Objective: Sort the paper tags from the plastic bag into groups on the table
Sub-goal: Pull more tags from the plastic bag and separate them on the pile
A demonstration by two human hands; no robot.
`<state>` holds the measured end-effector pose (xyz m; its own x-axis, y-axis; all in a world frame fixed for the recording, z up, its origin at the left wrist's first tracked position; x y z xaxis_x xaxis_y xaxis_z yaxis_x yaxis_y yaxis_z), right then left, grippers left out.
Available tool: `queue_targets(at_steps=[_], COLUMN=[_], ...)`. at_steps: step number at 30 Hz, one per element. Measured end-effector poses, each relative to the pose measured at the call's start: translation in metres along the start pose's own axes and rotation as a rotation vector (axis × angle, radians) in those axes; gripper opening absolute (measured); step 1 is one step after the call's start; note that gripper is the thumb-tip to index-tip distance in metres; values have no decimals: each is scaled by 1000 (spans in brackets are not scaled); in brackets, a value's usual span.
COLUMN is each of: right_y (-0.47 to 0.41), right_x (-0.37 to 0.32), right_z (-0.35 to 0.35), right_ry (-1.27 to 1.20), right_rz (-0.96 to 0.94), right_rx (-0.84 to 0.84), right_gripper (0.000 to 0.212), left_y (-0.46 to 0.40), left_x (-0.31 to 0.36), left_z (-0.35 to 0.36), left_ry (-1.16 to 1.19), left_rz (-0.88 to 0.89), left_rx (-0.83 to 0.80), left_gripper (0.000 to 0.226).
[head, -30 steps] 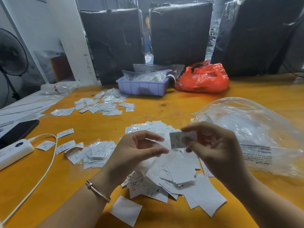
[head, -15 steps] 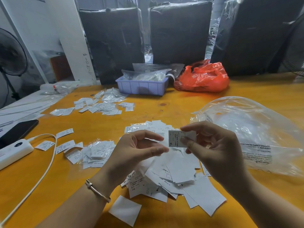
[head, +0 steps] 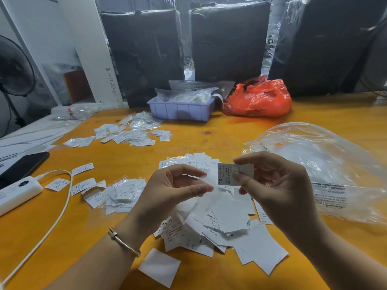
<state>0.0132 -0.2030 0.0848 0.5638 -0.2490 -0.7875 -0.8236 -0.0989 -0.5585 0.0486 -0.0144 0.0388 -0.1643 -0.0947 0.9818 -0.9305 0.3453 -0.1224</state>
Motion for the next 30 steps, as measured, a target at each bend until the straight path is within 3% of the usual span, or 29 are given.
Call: queue_targets(at_steps=[11, 19, 30], right_y=[2, 2, 2], right_x=[5, 1, 3], right_z=[7, -4, 4], right_ry=[58, -84, 26], right_rz=[27, 15, 25], right_rx=[-43, 28, -13], right_gripper=[23, 21, 24], left_y=[1, 1, 1], left_x=[2, 2, 3], left_z=[-1, -3, -4], left_ry=[27, 23, 34], left_rz=[19, 22, 31], left_rx=[16, 32, 42], left_gripper=[43, 41, 41])
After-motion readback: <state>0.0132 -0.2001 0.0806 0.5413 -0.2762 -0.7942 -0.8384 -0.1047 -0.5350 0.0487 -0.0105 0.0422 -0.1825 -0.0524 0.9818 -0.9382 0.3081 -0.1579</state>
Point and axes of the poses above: each hand's wrist, its own y-axis away from the middle knuckle, its own z-axis out of the palm, x = y × z, the point moved 9 cm from there along -y, towards the middle knuckle, and after that the axes turned 7 degrees about -x, right-handed, at the moved point
